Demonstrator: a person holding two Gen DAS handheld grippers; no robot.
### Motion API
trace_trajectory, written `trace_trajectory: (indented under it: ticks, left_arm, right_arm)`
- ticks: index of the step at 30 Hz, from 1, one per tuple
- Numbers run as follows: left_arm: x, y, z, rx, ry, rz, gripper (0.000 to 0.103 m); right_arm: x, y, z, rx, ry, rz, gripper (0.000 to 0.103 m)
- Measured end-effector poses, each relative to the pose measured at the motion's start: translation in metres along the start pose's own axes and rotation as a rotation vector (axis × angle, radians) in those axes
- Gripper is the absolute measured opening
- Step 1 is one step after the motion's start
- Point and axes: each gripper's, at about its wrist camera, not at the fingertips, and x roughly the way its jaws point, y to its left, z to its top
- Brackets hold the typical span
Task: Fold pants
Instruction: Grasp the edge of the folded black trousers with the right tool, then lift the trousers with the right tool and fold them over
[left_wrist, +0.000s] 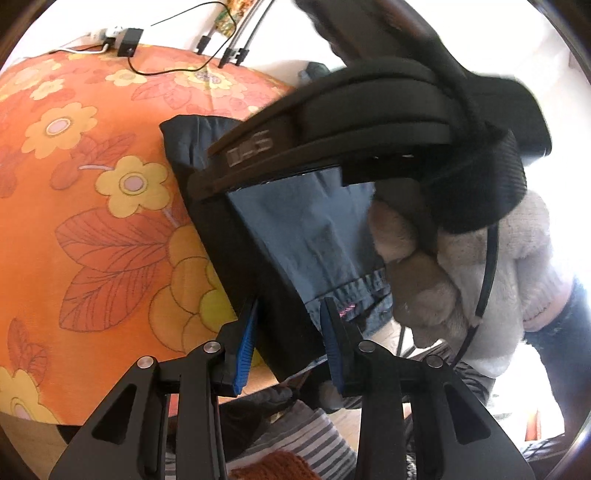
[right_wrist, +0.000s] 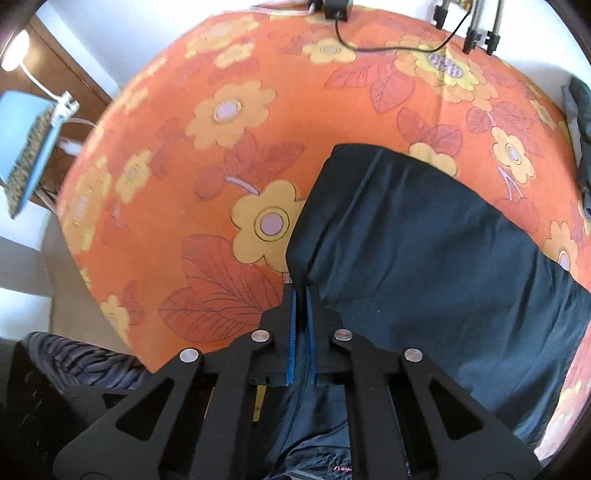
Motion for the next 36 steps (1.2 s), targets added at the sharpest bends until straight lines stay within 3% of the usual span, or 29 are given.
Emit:
trace_trajectory:
  ticks: [7,12,18,26,36]
  left_arm:
    - [-0.022,-0.013,0.009,0.062,-0.022,-0.019,0.032]
    - [-0.035,-0.028,0.021,0.155,-0.054,0.025,0.035]
    - [-0.035,-0.025,0.042,0.151,-0.074,0.036,0.034]
    - [0.021,-0.055,0.068,0.273,-0.031,0.096,0.034]
    - [0.106,-0.087,0.113,0.362,0.020,0.136,0.034]
  right_arm:
    - [-0.053,-0.034,-0.020,0.084,-0.134,0.101,0.004]
    - [-0.086,-0.066,-0.034,0.155,-0.216,0.156,0.004]
    - [-0.115,-0.116,-0.053,0.248,-0.301,0.177,0.003]
    - [-0.139,-0.193,-0.094,0.399,-0.365,0.169,0.003]
    - [-0.124,-0.280,-0.142,0.539,-0.345,0.115,0.003]
